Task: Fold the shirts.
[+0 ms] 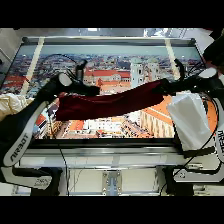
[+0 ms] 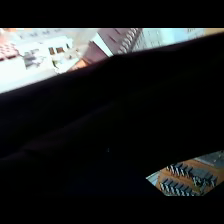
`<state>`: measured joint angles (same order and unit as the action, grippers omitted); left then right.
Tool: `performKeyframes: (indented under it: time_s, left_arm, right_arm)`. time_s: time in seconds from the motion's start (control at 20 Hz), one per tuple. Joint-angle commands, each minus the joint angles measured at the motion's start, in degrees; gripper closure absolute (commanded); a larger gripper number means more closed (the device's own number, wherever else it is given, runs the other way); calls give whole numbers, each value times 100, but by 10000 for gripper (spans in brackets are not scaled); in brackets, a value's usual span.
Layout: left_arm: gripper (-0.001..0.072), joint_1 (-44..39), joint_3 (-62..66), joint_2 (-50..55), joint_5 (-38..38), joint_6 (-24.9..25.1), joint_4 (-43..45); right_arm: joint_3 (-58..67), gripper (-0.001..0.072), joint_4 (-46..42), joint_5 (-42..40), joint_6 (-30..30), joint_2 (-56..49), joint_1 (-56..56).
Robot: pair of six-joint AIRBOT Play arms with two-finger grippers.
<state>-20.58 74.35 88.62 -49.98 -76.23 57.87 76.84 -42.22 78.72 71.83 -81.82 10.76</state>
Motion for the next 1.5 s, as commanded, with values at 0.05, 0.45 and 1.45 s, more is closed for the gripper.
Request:
performKeyframes:
  time_s: [0.05,0.45,1.45]
  left_arm:
    - [695,-1069,-2,866,431,0,-243]
    - [695,-1228,39,1246,1644,-153,-555]
    - [695,2603,37,-2081,-326,70,68]
  right_arm:
    - [706,700,11,702,557,240,-177]
    - [935,701,-4,184,691,236,-1266]
    - [2028,37,590,-4745,809,-1609,-5254]
